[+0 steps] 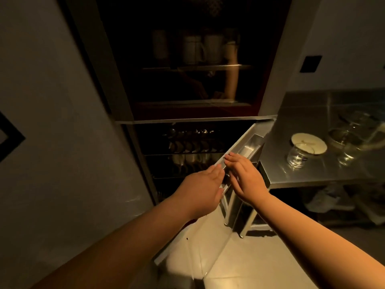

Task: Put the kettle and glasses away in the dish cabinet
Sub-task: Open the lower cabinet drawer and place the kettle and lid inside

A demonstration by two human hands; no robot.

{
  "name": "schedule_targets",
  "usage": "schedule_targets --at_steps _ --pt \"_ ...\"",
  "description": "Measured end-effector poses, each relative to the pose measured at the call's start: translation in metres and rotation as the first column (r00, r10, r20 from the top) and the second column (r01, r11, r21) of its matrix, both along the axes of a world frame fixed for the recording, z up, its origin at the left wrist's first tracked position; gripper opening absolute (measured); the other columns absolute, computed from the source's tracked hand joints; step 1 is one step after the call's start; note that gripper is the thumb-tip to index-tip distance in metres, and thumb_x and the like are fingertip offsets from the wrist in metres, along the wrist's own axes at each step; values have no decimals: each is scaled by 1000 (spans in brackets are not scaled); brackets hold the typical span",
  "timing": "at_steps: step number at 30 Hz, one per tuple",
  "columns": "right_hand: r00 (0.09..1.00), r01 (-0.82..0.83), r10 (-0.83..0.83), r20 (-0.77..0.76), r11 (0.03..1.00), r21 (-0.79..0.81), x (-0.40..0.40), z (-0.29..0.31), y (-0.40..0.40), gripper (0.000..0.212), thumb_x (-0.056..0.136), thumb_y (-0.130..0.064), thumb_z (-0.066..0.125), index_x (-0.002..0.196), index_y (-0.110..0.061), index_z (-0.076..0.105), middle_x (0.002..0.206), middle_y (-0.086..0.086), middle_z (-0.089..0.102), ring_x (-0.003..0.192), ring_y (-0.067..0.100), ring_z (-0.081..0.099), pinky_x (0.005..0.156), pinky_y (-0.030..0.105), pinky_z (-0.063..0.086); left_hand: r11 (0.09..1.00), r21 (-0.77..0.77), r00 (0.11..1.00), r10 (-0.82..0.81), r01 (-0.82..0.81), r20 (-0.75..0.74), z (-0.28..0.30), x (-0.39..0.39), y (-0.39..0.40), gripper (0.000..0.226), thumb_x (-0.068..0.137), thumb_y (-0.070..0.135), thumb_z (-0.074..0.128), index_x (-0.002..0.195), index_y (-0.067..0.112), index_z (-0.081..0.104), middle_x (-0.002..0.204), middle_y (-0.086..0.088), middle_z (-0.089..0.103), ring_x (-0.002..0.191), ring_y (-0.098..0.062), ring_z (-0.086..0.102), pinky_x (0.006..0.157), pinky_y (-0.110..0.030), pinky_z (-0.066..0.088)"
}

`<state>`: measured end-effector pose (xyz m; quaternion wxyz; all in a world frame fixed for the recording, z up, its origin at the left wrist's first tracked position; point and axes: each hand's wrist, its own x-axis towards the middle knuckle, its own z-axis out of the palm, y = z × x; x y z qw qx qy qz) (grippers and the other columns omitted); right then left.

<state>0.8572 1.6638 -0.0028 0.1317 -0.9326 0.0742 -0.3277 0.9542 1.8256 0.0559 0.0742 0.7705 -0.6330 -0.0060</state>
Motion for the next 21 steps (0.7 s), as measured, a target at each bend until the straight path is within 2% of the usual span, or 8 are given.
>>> schedule_targets --at_steps 3,8,12,16,21 --pt "1000 4 -5 9 1000 16 -17 2 0 32 90 -22 46 112 -3 61 125 12 59 124 23 49 102 39 43 995 -2 993 -97 97 -70 -2 -7 2 54 101 35 26 151 19 12 159 1 10 144 -10 10 113 -30 22" --pt "999 2 -2 -41 1000 7 -50 5 -6 35 93 -27 45 118 -6 58 133 9 54 132 13 38 108 26 33 986 13 979 -166 169 -120 -5 -33 -5 55 102 36 23 151 22 2 159 4 -1 144 -6 -4 112 -24 2" --pt "996 43 -36 -85 996 80 -74 6 -11 37 95 -28 42 129 -15 51 141 1 46 135 10 34 109 30 33 984 27 973 -169 175 -159 -7 -55 -16 57 102 39 23 150 23 -3 159 5 -8 143 -6 -11 111 -24 -4" --pt "993 58 -46 -108 992 108 -102 8 -18 43 96 -27 38 137 -17 44 145 -3 40 135 11 36 108 33 35 982 46 967 -173 184 -185 -12 -72 -26 60 100 47 21 148 30 -10 155 12 -16 132 0 -20 106 -23 -11" --pt "977 106 -83 -195 988 113 -125 13 -27 51 99 -45 26 142 -21 36 146 1 41 133 17 41 106 35 39 973 -5 961 -229 231 -153 -22 -86 -49 61 97 54 19 140 38 -21 144 20 -28 127 5 -28 96 -13 -19"
